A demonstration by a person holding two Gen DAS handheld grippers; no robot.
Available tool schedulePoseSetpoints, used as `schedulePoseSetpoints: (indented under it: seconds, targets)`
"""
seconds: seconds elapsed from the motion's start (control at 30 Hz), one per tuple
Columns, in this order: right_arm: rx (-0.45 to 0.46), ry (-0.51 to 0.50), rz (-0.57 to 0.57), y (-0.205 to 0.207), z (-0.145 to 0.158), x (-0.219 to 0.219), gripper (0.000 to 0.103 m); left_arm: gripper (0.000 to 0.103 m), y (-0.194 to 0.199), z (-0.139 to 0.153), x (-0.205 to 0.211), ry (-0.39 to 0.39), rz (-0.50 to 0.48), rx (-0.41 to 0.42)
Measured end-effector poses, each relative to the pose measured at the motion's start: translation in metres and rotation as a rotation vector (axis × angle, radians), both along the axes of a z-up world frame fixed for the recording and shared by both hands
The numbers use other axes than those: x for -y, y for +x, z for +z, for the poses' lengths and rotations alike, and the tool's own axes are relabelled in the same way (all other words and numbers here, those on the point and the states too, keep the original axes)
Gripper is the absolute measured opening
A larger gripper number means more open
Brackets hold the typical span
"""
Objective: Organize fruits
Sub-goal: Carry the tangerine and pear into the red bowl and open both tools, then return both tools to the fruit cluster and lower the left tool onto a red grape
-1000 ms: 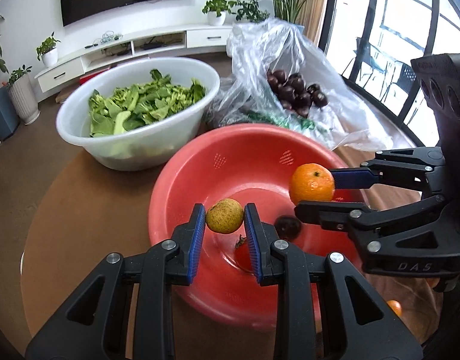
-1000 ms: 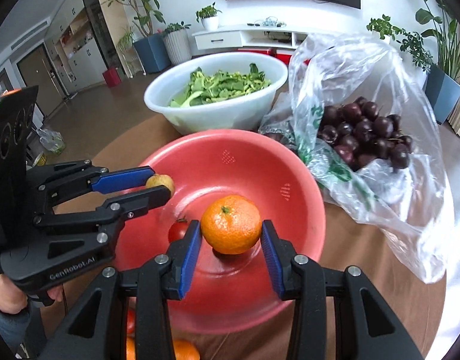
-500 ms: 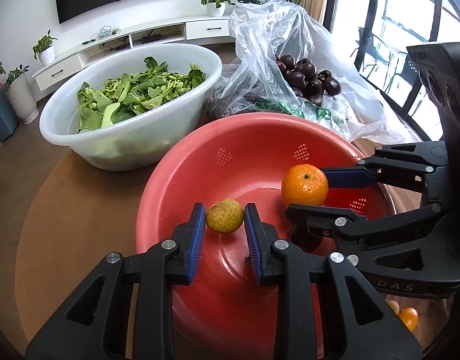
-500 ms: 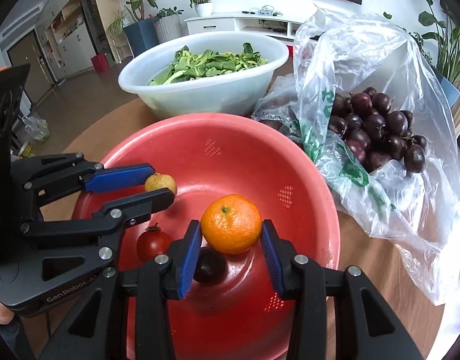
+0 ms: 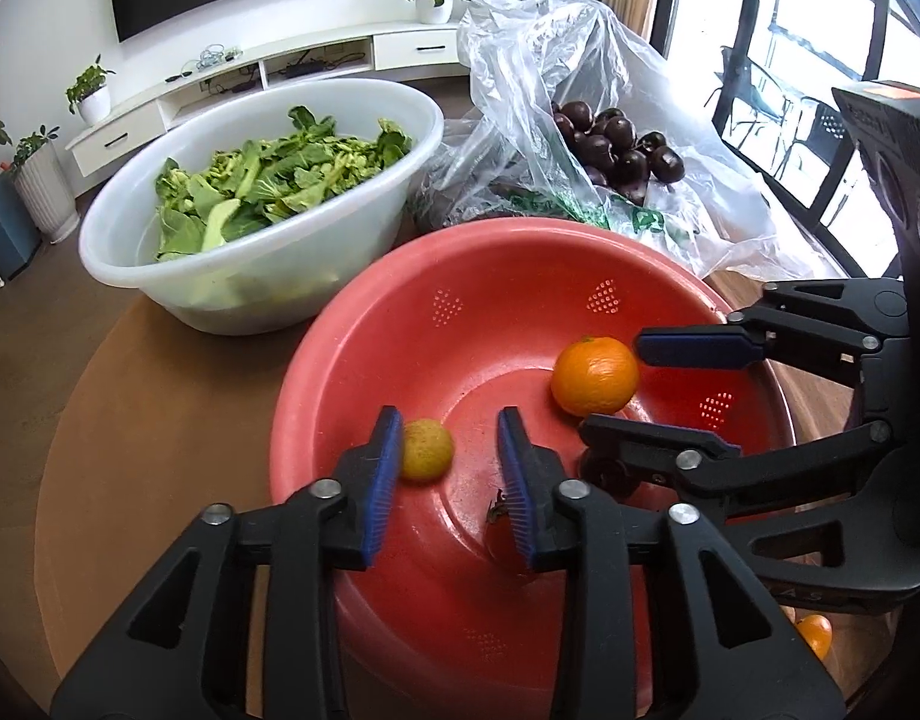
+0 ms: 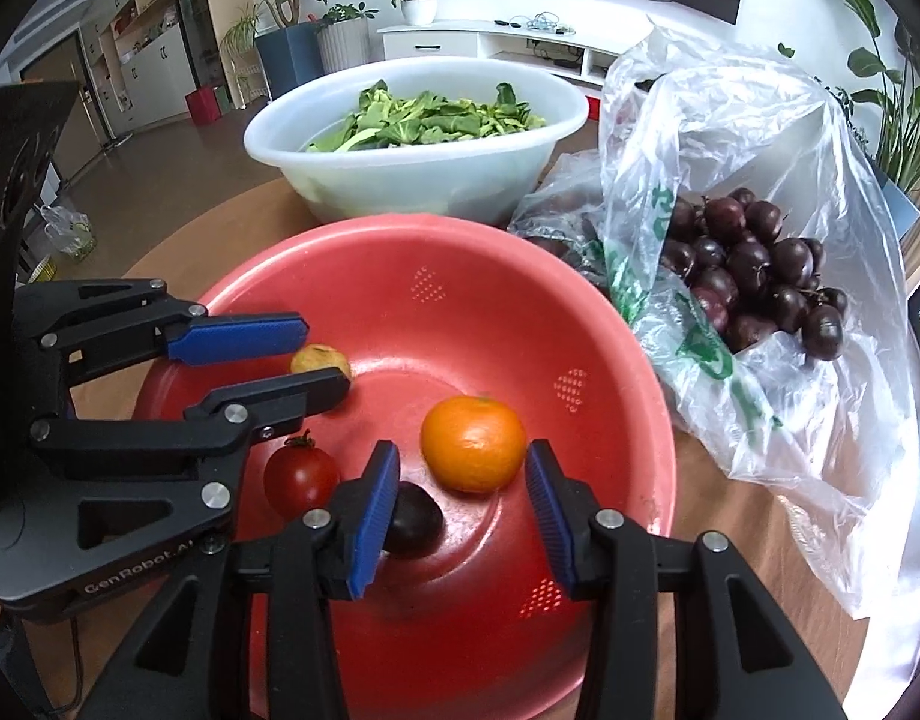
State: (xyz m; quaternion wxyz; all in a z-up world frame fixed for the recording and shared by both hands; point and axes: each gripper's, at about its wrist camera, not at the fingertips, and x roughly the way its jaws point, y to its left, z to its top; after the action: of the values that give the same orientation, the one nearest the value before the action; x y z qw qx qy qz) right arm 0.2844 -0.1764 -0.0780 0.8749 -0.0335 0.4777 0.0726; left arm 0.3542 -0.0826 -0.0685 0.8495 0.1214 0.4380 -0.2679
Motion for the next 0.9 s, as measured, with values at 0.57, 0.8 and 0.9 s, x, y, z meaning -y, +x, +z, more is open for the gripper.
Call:
schedulePoseSetpoints:
  seconds: [0.57,0.8,0.9]
  targets:
    - [0.168,0.145,-0.058,-0.105,0.070,0.024,0.079,0.103,-0.089,0.067,-0.045,-0.152,0.070,0.113]
    - [0.194,0.227,-0.087,-0.172,0.068,0.023,0.079,0.103,-0.165,0.058,-0.063,-0.137,0.053,0.108]
    - [0.187,0.271,-0.112,-0.200,0.058,0.027,0.079,0.103,-0.201,0.041,-0.063,-0.092,0.008,0.113]
